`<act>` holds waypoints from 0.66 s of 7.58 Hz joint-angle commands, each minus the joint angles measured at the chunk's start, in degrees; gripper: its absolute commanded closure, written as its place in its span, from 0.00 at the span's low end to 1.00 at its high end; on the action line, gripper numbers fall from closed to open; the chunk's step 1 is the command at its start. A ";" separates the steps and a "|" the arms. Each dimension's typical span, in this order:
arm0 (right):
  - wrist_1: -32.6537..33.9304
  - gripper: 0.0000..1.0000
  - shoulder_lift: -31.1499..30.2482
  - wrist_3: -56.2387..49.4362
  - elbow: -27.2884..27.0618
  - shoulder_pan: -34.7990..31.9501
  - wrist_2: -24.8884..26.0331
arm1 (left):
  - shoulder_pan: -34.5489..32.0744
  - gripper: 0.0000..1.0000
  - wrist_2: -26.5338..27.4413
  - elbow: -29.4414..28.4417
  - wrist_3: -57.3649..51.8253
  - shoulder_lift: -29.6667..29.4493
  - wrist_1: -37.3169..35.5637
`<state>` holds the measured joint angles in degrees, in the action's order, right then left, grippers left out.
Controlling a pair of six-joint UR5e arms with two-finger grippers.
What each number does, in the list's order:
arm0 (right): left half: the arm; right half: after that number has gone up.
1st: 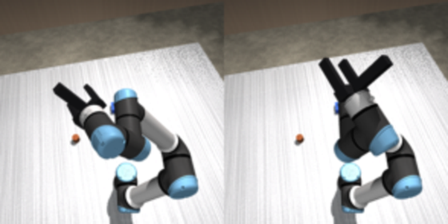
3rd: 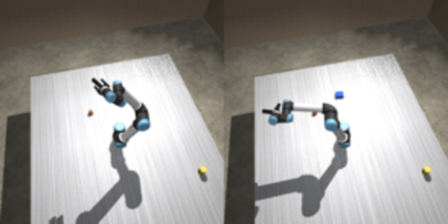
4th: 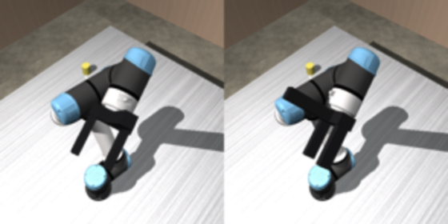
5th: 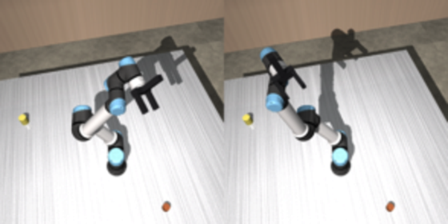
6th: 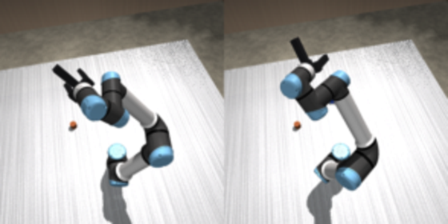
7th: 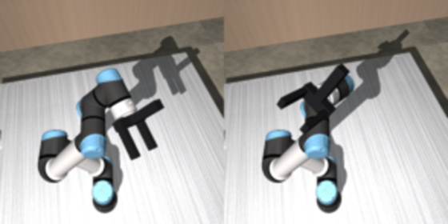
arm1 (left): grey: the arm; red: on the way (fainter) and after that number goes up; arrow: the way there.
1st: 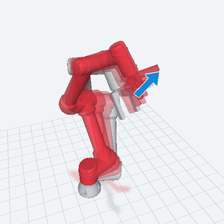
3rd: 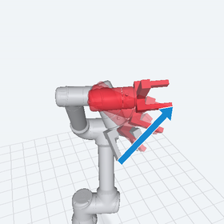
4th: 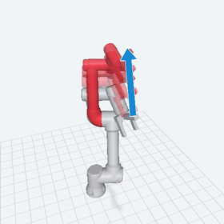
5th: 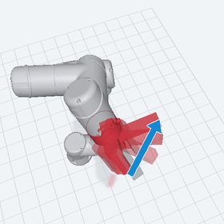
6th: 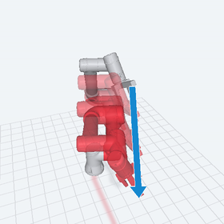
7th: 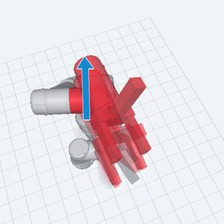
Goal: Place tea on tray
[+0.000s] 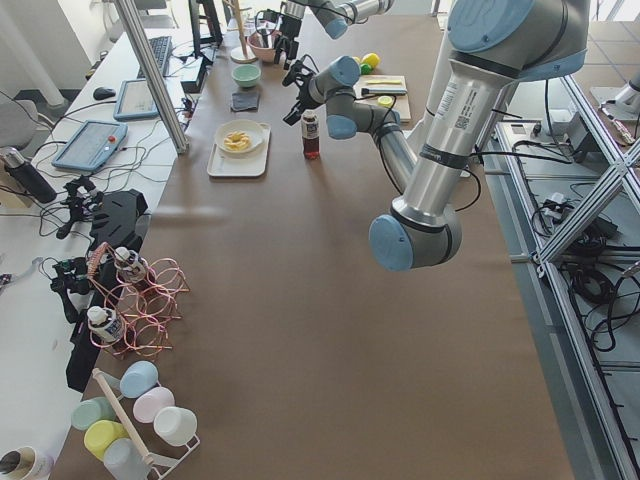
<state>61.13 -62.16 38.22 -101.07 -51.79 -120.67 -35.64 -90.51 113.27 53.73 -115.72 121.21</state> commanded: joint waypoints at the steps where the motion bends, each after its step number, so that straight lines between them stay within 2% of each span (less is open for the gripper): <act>1: 0.12 0.01 3.36 5.99 -2.88 7.63 6.46 | -27.71 0.02 -39.97 -0.15 -0.19 11.80 -0.27; 2: 0.39 0.01 3.45 6.95 -4.73 11.06 9.11 | -32.95 0.01 -42.27 0.19 -8.04 19.23 -0.27; 3: 3.43 0.01 4.06 8.35 -7.18 13.18 11.05 | -33.61 0.00 -41.42 -0.76 -18.47 27.13 -0.19; 4: 10.95 0.01 7.98 9.84 -8.60 16.51 14.98 | -37.88 0.00 -41.50 -4.16 -26.58 30.52 -0.27; 5: 17.72 0.01 10.63 10.90 -9.83 21.59 22.16 | -40.45 0.00 -41.85 -7.42 -31.80 33.43 -0.19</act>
<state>68.06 -56.16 46.99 -108.37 -37.43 -107.93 -70.77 -131.50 110.74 33.26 -88.76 120.97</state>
